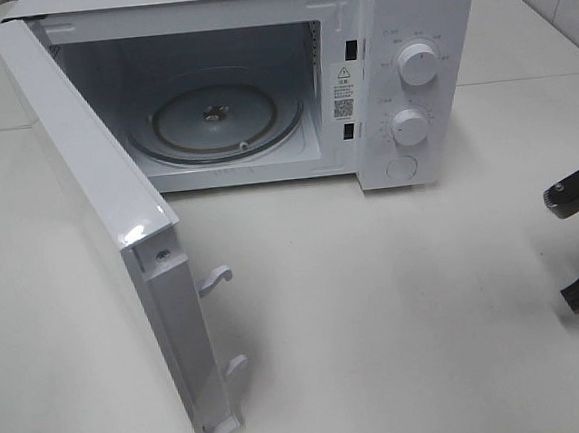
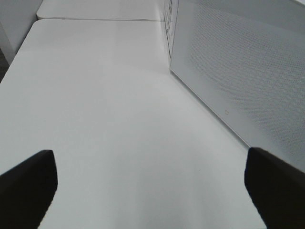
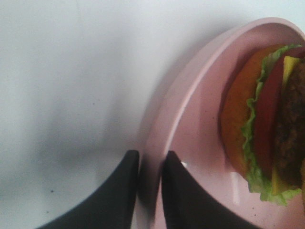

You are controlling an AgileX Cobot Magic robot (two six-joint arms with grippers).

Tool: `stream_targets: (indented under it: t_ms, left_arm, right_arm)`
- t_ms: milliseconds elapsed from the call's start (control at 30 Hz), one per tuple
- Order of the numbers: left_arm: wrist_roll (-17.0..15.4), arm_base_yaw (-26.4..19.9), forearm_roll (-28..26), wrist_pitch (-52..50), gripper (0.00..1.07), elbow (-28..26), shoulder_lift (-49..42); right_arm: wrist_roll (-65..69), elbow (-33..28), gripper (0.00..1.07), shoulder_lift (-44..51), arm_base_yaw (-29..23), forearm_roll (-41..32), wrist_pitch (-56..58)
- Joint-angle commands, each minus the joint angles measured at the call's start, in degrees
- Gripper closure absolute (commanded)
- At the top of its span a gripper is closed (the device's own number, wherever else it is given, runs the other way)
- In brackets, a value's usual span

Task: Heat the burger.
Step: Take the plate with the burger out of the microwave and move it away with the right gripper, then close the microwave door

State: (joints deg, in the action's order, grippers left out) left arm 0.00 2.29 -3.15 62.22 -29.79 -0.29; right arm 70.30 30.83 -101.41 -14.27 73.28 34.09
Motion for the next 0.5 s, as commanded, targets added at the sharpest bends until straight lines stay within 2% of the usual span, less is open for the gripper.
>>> stream_targets:
  t_ms: [33,100,200,267,500]
  left_arm:
    - [0.0,0.3,-0.2,-0.8,0.06,0.2,-0.3]
    - [0.0,0.3,-0.2,-0.8,0.06,0.2,-0.3]
    - [0.0,0.3,-0.2,-0.8,0.06,0.2,-0.3]
    - [0.0,0.3,-0.2,-0.8,0.06,0.2,-0.3]
    - [0.0,0.3,-0.2,-0.8,0.06,0.2,-0.3]
  right_arm:
    - [0.1,0.3,0.78,0.0,0.4,0.1,-0.3]
    - [0.1,1.0,0.65,0.0,0.4,-0.6,-0.2]
    - [0.1,1.0,0.63,0.1,0.4,-0.7,-0.1]
    - [0.6,1.6,0.56,0.8,0.4,-2.2,-0.2]
    - [1.2,1.8,0.49,3.2,0.4,-5.8,-2.1]
